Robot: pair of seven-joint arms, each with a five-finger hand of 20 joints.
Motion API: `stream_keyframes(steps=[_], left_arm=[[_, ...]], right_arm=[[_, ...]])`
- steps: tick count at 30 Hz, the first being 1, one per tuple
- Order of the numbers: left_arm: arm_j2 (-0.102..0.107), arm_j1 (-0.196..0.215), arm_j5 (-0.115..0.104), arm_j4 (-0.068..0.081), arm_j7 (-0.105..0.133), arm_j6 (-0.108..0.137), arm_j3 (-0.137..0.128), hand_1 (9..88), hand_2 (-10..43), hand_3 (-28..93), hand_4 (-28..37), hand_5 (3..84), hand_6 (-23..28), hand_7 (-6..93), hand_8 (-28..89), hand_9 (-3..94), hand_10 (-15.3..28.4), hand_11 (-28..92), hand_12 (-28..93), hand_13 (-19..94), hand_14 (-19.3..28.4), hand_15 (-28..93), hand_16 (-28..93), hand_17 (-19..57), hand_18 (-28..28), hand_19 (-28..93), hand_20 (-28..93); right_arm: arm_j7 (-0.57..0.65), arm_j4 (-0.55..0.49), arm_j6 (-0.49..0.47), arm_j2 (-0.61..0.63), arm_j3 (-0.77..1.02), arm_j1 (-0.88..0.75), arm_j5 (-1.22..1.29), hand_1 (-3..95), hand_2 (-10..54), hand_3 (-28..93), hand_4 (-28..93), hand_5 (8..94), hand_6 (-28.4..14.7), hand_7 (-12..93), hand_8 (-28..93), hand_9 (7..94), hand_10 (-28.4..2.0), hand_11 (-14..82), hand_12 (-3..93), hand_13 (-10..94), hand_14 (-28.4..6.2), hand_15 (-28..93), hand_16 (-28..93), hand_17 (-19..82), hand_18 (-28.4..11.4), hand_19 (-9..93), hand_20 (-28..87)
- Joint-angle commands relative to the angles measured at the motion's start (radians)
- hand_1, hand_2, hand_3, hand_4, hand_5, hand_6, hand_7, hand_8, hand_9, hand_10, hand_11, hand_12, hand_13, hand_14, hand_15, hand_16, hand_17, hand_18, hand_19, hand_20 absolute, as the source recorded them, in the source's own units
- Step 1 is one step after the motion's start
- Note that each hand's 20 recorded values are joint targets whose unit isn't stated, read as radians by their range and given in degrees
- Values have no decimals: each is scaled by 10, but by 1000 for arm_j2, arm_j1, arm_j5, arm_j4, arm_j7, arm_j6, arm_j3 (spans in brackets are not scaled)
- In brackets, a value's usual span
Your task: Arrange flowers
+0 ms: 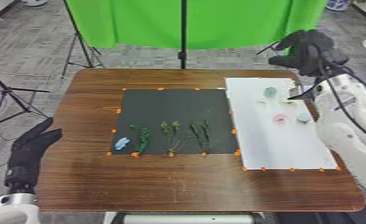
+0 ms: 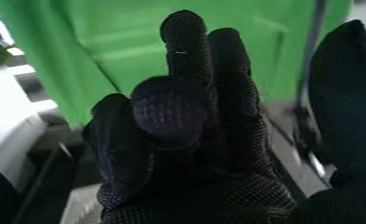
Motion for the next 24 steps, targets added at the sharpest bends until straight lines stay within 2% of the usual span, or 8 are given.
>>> stream_keyframes(steps=[1,8,16,20,24], left_arm=[[-17,23,11,-6,-12,-21,0,364,179,734,-55,395,65,100,-71,446,147,211,79,365,163,162,-37,83,109,150,143],[-18,20,18,-6,-15,-24,4,366,181,731,-58,395,65,100,-71,441,144,208,78,365,163,161,-37,83,109,148,143],[-24,32,15,-11,-18,-21,0,367,181,730,-56,395,65,99,-71,440,144,209,79,365,163,160,-36,83,109,148,143],[-27,32,17,-11,-20,-28,2,367,181,729,-56,395,65,99,-71,440,144,208,79,366,163,160,-36,83,109,149,143],[-28,34,15,-11,-17,-25,3,367,181,730,-55,395,65,99,-71,440,145,209,79,366,163,161,-36,83,109,149,143]], right_arm=[[52,98,-108,-44,-41,-99,-13,310,-95,669,-125,627,9,185,-78,739,-144,266,274,811,-72,670,346,569,-173,932,598],[87,166,-127,-57,-77,-93,-52,309,-95,672,-129,594,1,175,-75,710,-149,271,288,818,-68,671,347,572,-171,932,598],[128,195,-211,-69,-68,-129,-83,307,-95,673,-128,585,6,170,-76,703,-150,277,293,817,-67,674,351,571,-170,932,598],[157,205,-268,-83,-68,-141,-84,304,-95,672,-128,583,7,166,-77,711,-150,276,290,818,-65,678,351,571,-170,932,597],[149,225,-227,-95,-90,-150,-79,316,-95,674,-129,581,10,160,-75,722,-144,268,281,821,-60,678,350,572,-170,932,595]])
